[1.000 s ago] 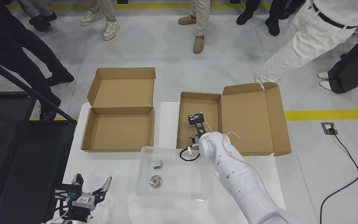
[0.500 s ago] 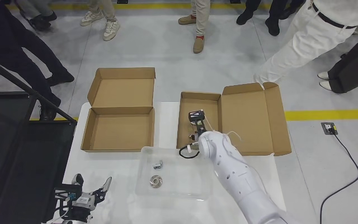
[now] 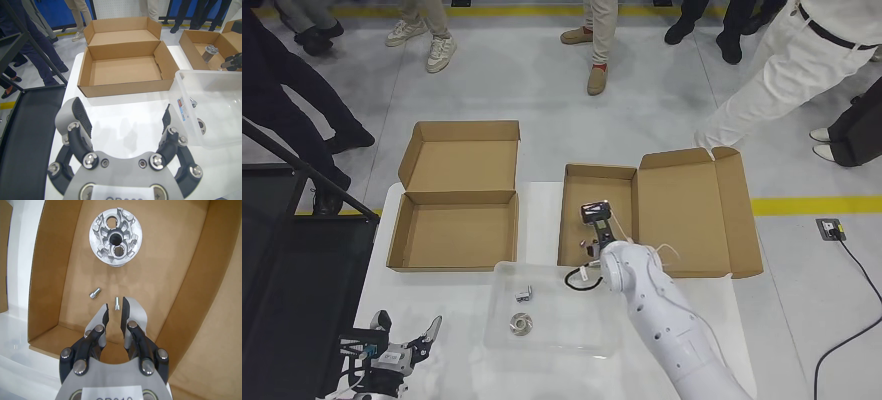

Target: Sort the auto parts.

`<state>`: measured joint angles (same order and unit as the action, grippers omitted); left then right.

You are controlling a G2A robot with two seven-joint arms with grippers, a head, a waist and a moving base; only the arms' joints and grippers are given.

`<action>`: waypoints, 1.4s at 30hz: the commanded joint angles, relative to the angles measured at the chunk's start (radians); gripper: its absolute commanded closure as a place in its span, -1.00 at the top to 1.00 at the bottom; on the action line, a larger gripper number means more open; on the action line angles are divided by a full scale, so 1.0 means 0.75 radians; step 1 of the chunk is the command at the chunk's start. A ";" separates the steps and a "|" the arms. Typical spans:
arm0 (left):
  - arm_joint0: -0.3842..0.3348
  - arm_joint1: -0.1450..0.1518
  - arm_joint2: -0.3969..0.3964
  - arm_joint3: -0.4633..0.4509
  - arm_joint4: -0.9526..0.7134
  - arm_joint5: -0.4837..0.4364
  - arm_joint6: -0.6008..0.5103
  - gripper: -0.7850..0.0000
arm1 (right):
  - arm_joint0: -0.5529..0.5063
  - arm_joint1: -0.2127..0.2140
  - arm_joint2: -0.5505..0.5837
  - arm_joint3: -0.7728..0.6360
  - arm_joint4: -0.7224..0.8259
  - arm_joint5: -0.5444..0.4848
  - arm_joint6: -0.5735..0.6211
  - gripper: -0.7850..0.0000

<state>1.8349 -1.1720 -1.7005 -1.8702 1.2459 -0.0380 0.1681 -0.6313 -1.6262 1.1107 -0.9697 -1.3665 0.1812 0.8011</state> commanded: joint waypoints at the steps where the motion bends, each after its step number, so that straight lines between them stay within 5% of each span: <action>1: 0.000 0.000 0.000 0.000 0.000 0.000 0.000 1.00 | -0.001 0.001 0.004 -0.003 -0.002 -0.004 0.003 -0.44; 16: 0.000 0.000 0.000 0.000 0.000 0.000 0.000 1.00 | -0.100 0.019 0.076 -0.181 0.037 -0.054 -0.057 -0.47; 30: 0.000 0.000 0.000 0.000 0.000 0.000 0.000 1.00 | -0.663 0.124 0.310 -0.953 0.321 -0.833 -0.142 -0.38; 36: 0.000 0.000 0.000 0.000 0.000 0.000 0.000 1.00 | -0.832 0.161 0.341 -1.135 0.375 -1.121 -0.175 0.01; 38: 0.000 0.000 0.000 0.000 0.000 0.000 0.000 1.00 | -0.877 0.171 0.345 -1.177 0.380 -1.161 -0.157 0.99; 42: 0.000 0.000 0.000 0.000 0.000 0.000 0.000 1.00 | -0.883 0.173 0.344 -1.186 0.379 -1.168 -0.149 1.00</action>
<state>1.8349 -1.1720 -1.7005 -1.8702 1.2459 -0.0380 0.1681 -1.2948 -1.4961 1.3688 -1.8606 -1.0825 -0.6962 0.6900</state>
